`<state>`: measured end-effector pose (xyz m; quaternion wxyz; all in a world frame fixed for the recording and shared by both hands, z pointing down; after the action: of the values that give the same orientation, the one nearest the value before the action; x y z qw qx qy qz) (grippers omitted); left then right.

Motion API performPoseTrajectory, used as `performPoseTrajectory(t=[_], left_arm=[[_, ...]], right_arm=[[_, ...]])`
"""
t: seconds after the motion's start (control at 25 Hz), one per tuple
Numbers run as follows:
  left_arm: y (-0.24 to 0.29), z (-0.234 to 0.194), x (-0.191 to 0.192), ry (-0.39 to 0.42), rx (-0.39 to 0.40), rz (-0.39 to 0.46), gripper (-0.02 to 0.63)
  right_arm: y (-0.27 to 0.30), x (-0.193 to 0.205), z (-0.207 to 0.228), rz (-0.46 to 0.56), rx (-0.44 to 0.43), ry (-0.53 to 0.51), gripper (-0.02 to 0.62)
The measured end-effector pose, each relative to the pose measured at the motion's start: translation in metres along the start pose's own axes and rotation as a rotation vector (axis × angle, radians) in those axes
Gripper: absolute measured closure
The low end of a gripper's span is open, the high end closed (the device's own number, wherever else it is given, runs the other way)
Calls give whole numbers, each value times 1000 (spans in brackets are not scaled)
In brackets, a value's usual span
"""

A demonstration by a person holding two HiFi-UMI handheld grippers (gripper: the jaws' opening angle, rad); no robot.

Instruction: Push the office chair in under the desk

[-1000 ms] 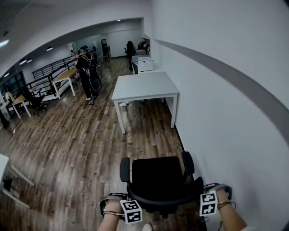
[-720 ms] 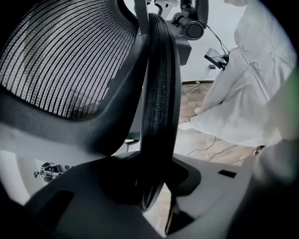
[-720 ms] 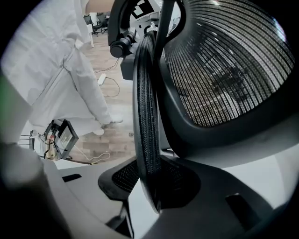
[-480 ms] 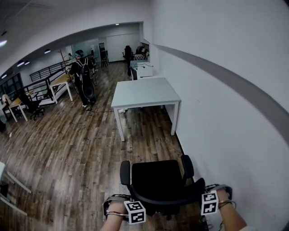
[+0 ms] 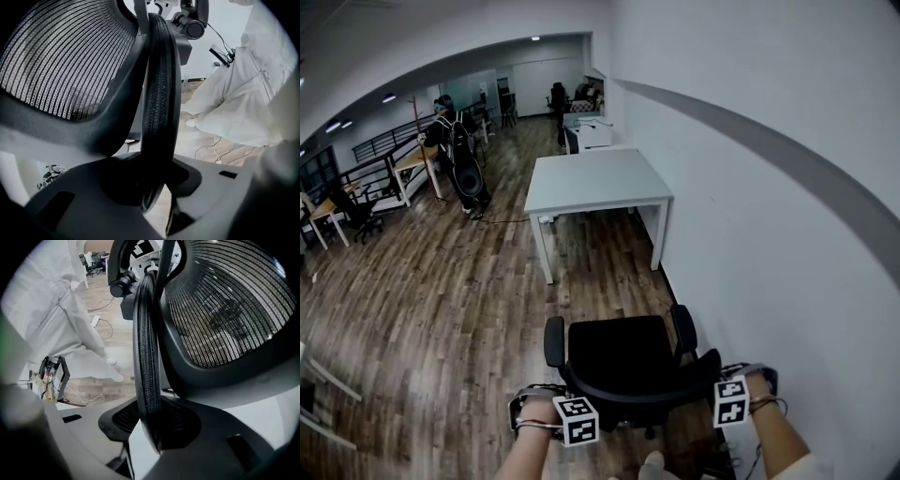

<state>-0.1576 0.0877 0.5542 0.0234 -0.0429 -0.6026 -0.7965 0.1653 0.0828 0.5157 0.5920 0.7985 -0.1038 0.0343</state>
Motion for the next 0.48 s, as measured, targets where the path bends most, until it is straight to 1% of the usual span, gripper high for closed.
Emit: performPoseTrajectory(t=[0.28,0.48], left_arm=[[-1,-22,5,-27,23,-18,491],[2,-40,8,-55,25,-27,491]], right_arm=[[6,-4,30,-12,-25,4,460],[12,-3,56,-17,-18,-16,459]])
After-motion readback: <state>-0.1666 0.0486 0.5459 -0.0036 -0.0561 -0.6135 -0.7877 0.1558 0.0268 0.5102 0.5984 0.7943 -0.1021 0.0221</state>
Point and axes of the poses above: the fingertips, and each gripper's own axes: y forward along the fingers, z to its right, x out of its underside, the point moved 6 cm from there along -y, backward along the fingers, and after that the axes turned 11 degrees about z, right-handed, at the moved point
